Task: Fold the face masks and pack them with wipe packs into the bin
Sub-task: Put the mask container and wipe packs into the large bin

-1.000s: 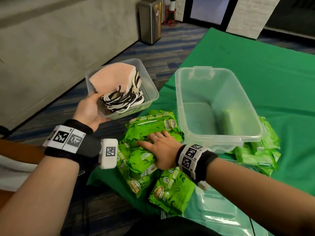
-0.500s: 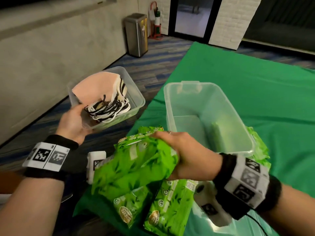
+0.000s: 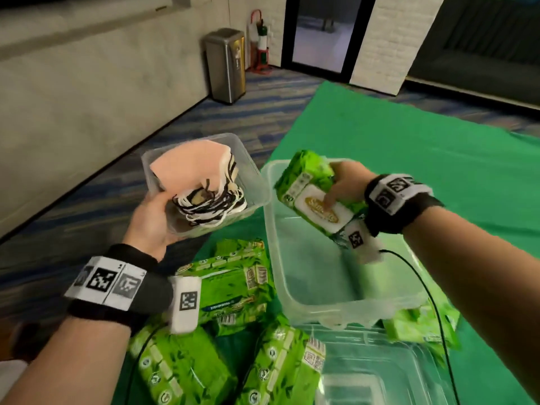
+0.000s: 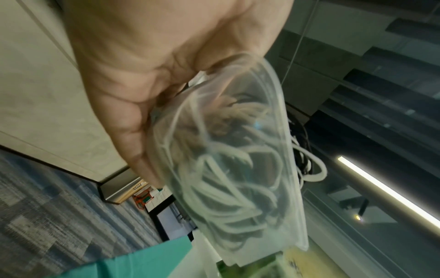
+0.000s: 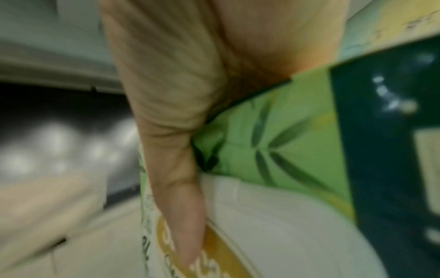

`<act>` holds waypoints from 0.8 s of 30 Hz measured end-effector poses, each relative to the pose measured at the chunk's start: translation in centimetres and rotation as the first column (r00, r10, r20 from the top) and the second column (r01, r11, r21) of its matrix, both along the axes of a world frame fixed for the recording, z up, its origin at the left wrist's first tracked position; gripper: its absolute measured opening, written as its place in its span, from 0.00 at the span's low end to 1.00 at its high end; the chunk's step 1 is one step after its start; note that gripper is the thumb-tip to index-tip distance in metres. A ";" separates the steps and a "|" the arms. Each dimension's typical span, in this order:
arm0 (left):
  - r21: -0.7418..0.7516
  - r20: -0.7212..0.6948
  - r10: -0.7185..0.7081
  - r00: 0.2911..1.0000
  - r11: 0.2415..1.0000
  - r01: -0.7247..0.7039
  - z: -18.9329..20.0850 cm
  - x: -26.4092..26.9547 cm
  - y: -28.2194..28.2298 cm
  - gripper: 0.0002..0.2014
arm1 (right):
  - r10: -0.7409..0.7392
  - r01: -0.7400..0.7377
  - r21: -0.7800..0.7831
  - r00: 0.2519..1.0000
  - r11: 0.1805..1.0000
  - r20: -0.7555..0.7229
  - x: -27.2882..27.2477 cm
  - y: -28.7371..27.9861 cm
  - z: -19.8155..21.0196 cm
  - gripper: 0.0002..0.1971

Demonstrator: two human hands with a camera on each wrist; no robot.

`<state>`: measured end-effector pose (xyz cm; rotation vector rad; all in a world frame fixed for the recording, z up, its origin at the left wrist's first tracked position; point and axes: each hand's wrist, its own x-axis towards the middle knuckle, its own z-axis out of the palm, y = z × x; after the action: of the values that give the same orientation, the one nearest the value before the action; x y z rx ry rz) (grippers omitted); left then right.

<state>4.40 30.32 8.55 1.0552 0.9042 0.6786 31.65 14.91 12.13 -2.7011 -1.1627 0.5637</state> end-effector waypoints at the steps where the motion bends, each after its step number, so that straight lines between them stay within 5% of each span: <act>1: 0.001 -0.006 0.005 1.000 1.000 -0.005 -0.1 0.6 -0.5 0.15 | 0.043 -0.043 -0.106 0.999 0.993 -0.003 0.0 1.2 -1.5 0.29; 5: 0.043 -0.029 -0.026 0.999 0.999 0.027 -0.4 2.9 -1.6 0.13 | 0.172 -0.163 -0.316 0.985 0.935 0.000 0.0 4.0 -8.1 0.19; 9: 0.073 0.002 -0.062 0.998 0.995 0.062 -1.1 4.0 -1.3 0.14 | 0.220 -0.203 -0.248 0.975 0.947 0.040 0.9 4.6 -11.6 0.16; 14: 0.099 0.061 -0.081 0.995 0.992 0.074 -1.0 4.2 -1.5 0.15 | 0.148 -0.115 -0.165 0.968 0.980 0.201 1.6 4.7 -14.3 0.29; 20: 0.084 0.061 -0.061 0.996 0.995 0.056 -0.7 4.3 -1.7 0.17 | 0.219 -0.168 -0.212 0.945 0.963 0.243 1.5 4.8 -14.1 0.27; 24: 0.087 0.064 -0.073 0.995 0.994 0.067 -0.9 4.4 -1.7 0.17 | 0.244 -0.226 -0.093 0.930 0.970 0.277 2.0 4.7 -14.6 0.30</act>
<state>8.82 28.66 7.60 1.1282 0.7827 0.6942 33.63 19.64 -2.43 -2.7795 -1.5818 0.2395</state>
